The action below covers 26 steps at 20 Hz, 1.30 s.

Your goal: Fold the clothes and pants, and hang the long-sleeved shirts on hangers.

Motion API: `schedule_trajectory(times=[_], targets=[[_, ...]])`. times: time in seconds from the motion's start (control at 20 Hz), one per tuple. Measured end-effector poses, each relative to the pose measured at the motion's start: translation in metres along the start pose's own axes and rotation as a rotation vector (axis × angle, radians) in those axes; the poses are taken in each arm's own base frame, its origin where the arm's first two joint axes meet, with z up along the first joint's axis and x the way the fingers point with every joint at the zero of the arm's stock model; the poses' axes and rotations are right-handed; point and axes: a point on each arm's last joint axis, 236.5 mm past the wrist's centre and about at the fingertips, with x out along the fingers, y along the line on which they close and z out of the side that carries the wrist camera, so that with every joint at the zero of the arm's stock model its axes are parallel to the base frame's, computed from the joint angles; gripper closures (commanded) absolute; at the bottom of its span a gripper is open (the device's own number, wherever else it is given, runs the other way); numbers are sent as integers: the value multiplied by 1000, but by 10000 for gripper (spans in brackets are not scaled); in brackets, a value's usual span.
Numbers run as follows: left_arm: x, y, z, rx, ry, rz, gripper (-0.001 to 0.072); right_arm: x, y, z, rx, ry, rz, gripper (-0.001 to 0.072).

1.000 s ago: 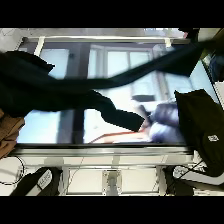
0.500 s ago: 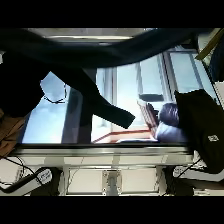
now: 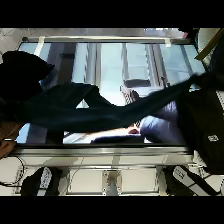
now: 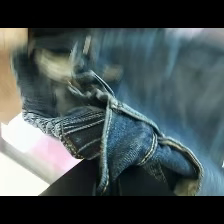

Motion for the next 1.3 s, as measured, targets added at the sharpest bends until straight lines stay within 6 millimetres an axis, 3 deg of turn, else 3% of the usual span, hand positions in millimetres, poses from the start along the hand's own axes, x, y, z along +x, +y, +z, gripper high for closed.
schedule_trajectory(times=[0.15, 0.3, 0.45, 0.55, 0.6, 0.65, 0.7, 0.8, 0.9, 1.05, 1.15, 1.25, 1.3], targets=[[20, 35, -49, 27, 123, 123, 677, 31, -22, -81, 97, 166, -12, 686], [26, 71, -73, 40, 208, 246, 677, 52, -37, -143, 179, 293, -23, 686], [29, 97, -89, 43, 281, 329, 677, 61, -49, -189, 224, 393, -52, 685], [28, 112, -94, 35, 310, 371, 675, 61, -53, -209, 244, 447, -64, 667], [28, 118, -95, 30, 315, 387, 612, 61, -53, -212, 253, 457, -66, 573], [28, 123, -94, 26, 313, 399, 350, 61, -50, -212, 259, 456, -57, 515], [26, 127, -92, 22, 307, 411, 23, 60, -45, -206, 258, 444, -41, 508], [23, 130, -83, 7, 279, 422, 6, 57, -31, -177, 249, 370, 1, 508], [16, 128, -68, -13, 233, 413, 6, 53, -13, -135, 217, 261, 49, 507], [7, 115, -25, -35, 84, 363, 6, 58, 18, -83, 116, 167, 102, 497], [3, 105, 4, -41, -19, 321, 6, 80, 42, -64, 52, 183, 155, 495], [1, 99, 22, -45, -74, 296, 6, 119, 62, -55, 7, 250, 205, 473], [2, 97, 28, -46, -90, 287, 6, 145, 72, -55, -13, 302, 231, 358]])
